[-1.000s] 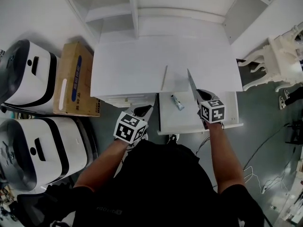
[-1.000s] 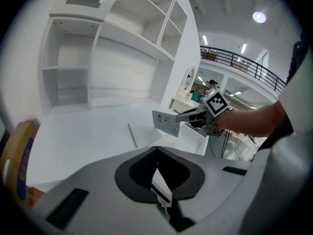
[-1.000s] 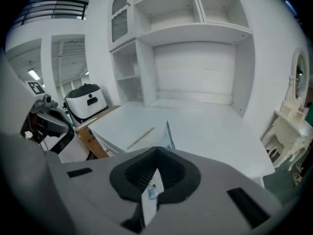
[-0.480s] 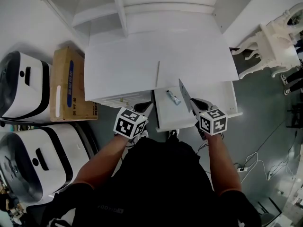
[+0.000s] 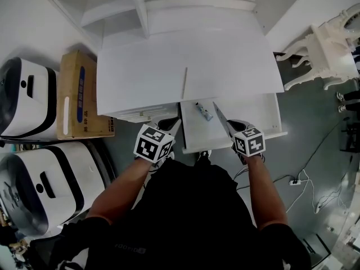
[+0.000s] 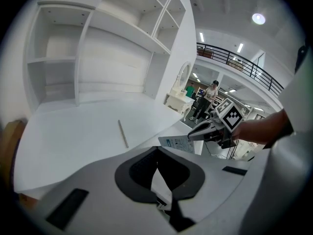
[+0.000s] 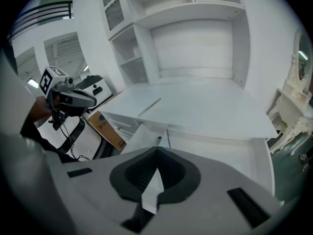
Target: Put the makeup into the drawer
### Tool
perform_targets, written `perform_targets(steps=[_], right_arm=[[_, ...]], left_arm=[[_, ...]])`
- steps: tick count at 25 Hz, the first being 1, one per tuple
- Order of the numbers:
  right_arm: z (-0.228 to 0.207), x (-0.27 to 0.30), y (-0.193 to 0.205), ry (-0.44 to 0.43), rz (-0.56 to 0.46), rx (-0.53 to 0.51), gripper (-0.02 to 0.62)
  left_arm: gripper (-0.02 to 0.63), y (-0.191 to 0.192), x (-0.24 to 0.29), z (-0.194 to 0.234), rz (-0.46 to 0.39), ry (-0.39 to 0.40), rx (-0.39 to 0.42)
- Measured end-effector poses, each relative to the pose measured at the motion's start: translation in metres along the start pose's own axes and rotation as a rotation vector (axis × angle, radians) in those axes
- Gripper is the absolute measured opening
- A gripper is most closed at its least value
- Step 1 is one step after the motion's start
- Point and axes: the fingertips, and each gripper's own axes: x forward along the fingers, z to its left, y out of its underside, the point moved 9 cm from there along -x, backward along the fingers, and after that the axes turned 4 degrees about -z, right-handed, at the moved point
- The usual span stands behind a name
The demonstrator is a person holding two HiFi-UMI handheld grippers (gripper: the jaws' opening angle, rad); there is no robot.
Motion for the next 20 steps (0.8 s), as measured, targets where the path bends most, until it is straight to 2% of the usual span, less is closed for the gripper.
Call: perform_targets(steps=[10, 15, 17, 20], right_arm=[[-0.046, 0.043, 0.001, 0.039, 0.128, -0.204, 0.029], [-0.056, 0.057, -0.01, 0.064, 0.139, -0.325, 0.029], [-0.053, 0.063, -0.011, 0.049, 0.142, -0.395, 0.029], [-0.039, 0.08, 0.002, -0.021, 0.199, -0.482, 0.029]], left_arm=[[0.006, 0.002, 0.002, -0.009, -0.011, -0.09, -0.058], [0.006, 0.004, 0.001, -0.012, -0.019, -0.146, -0.091], [0.006, 0.005, 0.001, -0.014, -0.024, -0.164, -0.104], [0.006, 0.005, 0.002, -0.017, -0.027, -0.186, -0.118]])
